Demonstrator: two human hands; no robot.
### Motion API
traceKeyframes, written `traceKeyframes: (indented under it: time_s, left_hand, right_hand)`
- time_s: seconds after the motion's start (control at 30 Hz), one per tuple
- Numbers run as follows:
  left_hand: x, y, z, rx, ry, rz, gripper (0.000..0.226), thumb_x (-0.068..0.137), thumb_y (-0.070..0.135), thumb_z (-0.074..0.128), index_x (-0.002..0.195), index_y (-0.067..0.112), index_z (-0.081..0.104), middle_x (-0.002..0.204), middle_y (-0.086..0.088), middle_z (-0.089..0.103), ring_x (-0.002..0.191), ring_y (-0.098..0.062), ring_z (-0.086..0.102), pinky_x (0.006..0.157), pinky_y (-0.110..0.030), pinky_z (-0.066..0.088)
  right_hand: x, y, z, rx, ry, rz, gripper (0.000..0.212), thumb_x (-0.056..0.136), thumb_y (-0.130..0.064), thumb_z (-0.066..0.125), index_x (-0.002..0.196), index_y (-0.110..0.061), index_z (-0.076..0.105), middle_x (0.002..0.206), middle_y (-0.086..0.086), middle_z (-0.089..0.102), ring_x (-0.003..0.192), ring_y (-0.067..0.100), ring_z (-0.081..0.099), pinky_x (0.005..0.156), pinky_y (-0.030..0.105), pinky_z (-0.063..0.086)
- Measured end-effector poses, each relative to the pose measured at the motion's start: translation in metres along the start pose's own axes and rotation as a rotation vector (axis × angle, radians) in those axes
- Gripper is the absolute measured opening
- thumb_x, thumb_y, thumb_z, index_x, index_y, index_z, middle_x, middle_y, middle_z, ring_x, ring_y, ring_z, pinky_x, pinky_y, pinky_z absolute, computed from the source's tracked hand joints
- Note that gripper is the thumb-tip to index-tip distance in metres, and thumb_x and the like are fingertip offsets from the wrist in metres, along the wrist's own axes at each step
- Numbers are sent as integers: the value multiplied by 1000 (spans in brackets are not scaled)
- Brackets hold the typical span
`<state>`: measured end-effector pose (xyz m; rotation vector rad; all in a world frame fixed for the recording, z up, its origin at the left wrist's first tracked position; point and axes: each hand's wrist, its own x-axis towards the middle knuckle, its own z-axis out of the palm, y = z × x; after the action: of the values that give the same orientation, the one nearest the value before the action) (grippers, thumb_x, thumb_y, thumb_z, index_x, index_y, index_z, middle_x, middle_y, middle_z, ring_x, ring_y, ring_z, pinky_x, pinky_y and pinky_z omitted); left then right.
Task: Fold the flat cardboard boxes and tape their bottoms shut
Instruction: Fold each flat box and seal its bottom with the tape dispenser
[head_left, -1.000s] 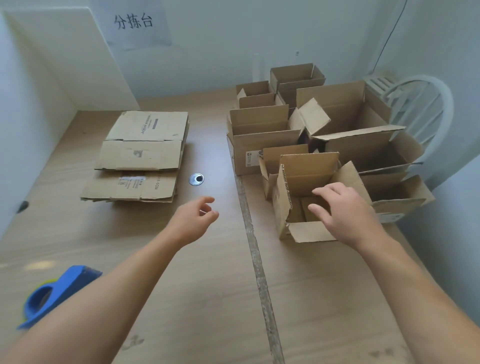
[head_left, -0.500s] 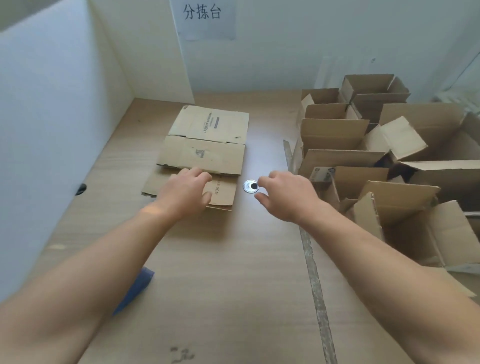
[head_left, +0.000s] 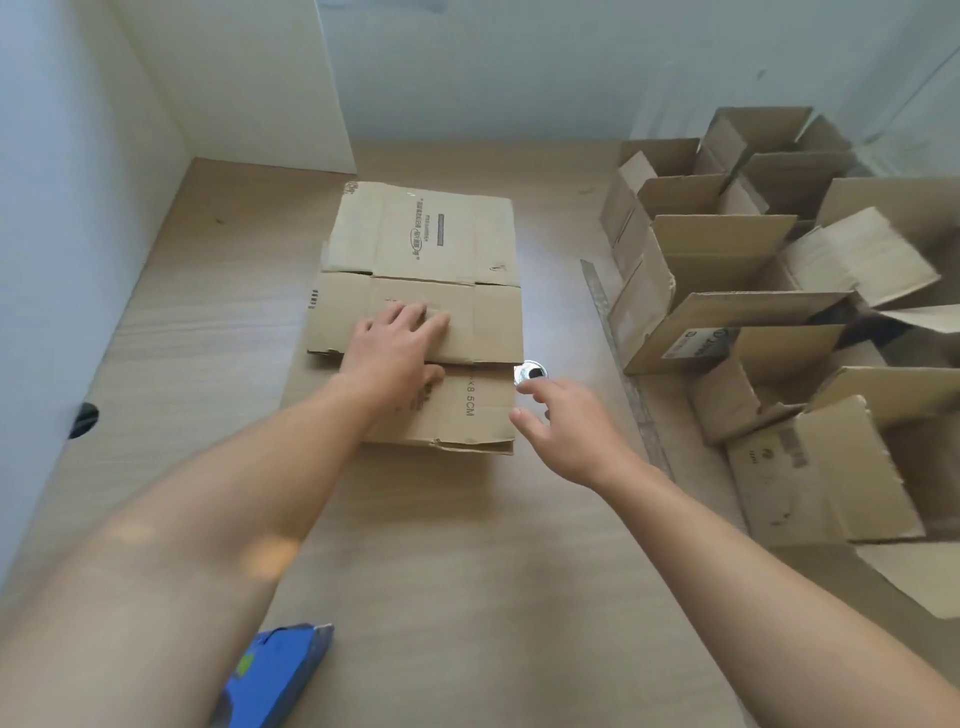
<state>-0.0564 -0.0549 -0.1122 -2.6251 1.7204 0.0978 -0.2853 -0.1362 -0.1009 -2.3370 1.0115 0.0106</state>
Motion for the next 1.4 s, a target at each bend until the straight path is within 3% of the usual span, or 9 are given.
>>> traceKeyframes:
  time_s: [0.23, 0.4, 0.67, 0.8, 0.9, 1.0, 1.13, 1.27, 1.4]
  left_hand:
    - [-3, -8, -27, 50, 212, 131, 15, 100, 21, 50, 114, 16, 49, 108, -7, 59, 102, -33, 56, 72, -41, 43]
    - [-46, -2, -86, -91, 568, 86, 31, 89, -2, 52, 118, 8, 59, 101, -17, 68, 82, -39, 61, 65, -44, 47]
    - [-168, 68, -152, -327, 892, -12, 27, 97, 7, 48, 120, 7, 63, 98, -12, 68, 83, -35, 63, 69, -41, 52]
    - [-228, 107, -148, -644, 842, -201, 28, 100, 11, 46, 123, 14, 62, 91, 4, 65, 78, -6, 52, 71, -21, 40]
    - [-268, 130, -126, -888, 711, -251, 27, 103, 14, 44, 123, 20, 61, 91, 9, 68, 78, -1, 59, 72, -16, 44]
    - [-296, 140, -100, -1066, 630, -315, 29, 100, 20, 44, 122, 30, 59, 104, 9, 72, 95, -8, 67, 83, -31, 52]
    - [-333, 156, -59, -1133, 517, -370, 42, 96, 24, 48, 137, 29, 54, 115, 5, 71, 107, -12, 67, 92, -35, 52]
    - [-366, 171, -29, -1187, 437, -403, 47, 88, 28, 55, 136, 25, 56, 124, 6, 66, 118, -3, 59, 100, -36, 50]
    - [-397, 176, -12, -1221, 365, -446, 39, 93, 11, 65, 122, 37, 58, 116, 21, 65, 116, -1, 58, 88, -20, 52]
  right_hand:
    - [-16, 2, 1, 140, 61, 78, 43, 98, -41, 53, 138, -24, 53, 133, 1, 54, 118, 20, 54, 102, 37, 42]
    - [-33, -13, -17, 364, 84, 59, 41, 98, -40, 54, 137, -24, 54, 133, 1, 54, 113, 17, 58, 101, 36, 45]
    - [-91, -6, -49, 854, 138, 131, 70, 90, -50, 62, 151, -33, 31, 144, 2, 44, 122, 22, 51, 103, 47, 47]
    - [-139, 16, -59, 1112, 104, 150, 84, 91, -45, 67, 153, -45, 12, 161, -4, 21, 124, 15, 42, 106, 45, 41]
    - [-172, 33, -63, 1235, 102, 16, 65, 91, -40, 67, 141, -52, 27, 151, -16, 39, 130, 8, 44, 101, 45, 40]
    - [-203, 51, -60, 1280, 97, -76, 70, 90, -39, 67, 146, -48, 25, 144, -17, 47, 122, 0, 51, 99, 43, 44]
    - [-246, 65, -37, 1197, -52, -210, 109, 69, -59, 80, 150, -56, 8, 149, -20, 40, 131, 5, 50, 88, 33, 55]
    - [-275, 73, -9, 1015, -112, -305, 94, 76, -60, 73, 149, -60, 13, 157, -21, 30, 143, 15, 38, 108, 53, 43]
    - [-298, 82, 7, 835, -50, -379, 72, 90, -39, 69, 145, -59, 27, 155, -27, 30, 141, -1, 34, 103, 30, 49]
